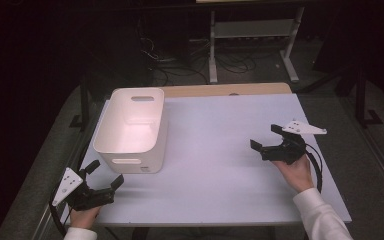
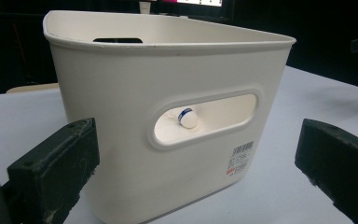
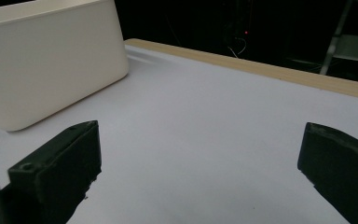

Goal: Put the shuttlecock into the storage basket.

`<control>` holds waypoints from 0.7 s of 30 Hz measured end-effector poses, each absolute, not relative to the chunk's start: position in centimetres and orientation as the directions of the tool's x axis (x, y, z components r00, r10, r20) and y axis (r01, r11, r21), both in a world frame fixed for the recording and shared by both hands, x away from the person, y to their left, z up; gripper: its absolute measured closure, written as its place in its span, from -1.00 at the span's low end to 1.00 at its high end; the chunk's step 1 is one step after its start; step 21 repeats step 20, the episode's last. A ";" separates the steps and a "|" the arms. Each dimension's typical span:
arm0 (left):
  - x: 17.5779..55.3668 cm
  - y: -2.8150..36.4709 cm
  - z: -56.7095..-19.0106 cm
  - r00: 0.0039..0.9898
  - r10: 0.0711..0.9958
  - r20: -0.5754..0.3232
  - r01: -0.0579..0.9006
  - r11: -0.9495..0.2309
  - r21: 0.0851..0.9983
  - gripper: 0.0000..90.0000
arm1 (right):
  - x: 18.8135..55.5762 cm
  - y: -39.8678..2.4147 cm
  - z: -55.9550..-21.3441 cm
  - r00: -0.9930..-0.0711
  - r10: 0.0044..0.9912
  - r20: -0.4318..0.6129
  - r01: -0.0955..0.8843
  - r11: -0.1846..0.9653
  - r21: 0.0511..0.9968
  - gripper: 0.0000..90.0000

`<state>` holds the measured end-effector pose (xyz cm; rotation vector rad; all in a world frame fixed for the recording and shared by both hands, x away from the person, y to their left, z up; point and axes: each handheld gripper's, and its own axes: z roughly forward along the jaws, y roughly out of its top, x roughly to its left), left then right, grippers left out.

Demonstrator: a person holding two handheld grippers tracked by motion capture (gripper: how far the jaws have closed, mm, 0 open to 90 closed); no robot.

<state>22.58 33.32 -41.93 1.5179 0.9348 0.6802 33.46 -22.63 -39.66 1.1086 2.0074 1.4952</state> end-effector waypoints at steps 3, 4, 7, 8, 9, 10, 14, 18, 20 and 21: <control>22.6 33.3 -41.9 0.513 0.854 -0.081 0.184 -0.018 0.983 -1.00 | 33.2 -22.9 -39.9 -0.602 0.787 0.132 0.351 0.112 0.930 -1.00; 22.6 33.3 -41.9 0.513 0.855 -0.081 0.184 -0.018 0.983 -1.00 | 33.1 -23.1 -40.1 -0.598 0.790 0.131 0.350 0.110 0.930 -1.00; 22.6 33.3 -41.9 0.513 0.855 -0.079 0.184 -0.019 0.983 -1.00 | 32.9 -23.6 -40.5 -0.592 0.794 0.137 0.354 0.104 0.929 -1.00; 22.6 33.3 -41.9 0.512 0.855 -0.082 0.183 -0.015 0.983 -1.00 | 32.9 -23.7 -40.6 -0.591 0.795 0.139 0.356 0.102 0.929 -1.00; 22.6 33.3 -41.9 0.511 0.855 -0.085 0.184 -0.013 0.983 -1.00 | 32.8 -23.9 -40.6 -0.587 0.797 0.143 0.355 0.094 0.930 -1.00; 22.6 33.3 -41.9 0.511 0.855 -0.085 0.183 -0.012 0.983 -1.00 | 32.6 -24.0 -40.6 -0.586 0.796 0.148 0.354 0.088 0.931 -1.00; 22.6 33.3 -41.9 0.513 0.854 -0.083 0.185 -0.016 0.983 -1.00 | 32.1 -24.6 -40.6 -0.584 0.799 0.142 0.334 0.076 0.940 -1.00; 22.7 33.4 -42.0 0.516 0.853 -0.079 0.189 -0.023 0.982 -1.00 | 32.0 -24.9 -40.8 -0.586 0.797 0.147 0.327 0.066 0.943 -1.00; 22.8 33.5 -42.0 0.518 0.852 -0.076 0.198 -0.033 0.980 -1.00 | 32.0 -24.9 -40.9 -0.594 0.791 0.146 0.327 0.072 0.942 -1.00; 22.8 33.5 -42.0 0.518 0.852 -0.076 0.198 -0.033 0.980 -1.00 | 32.0 -24.9 -40.9 -0.594 0.791 0.146 0.327 0.072 0.942 -1.00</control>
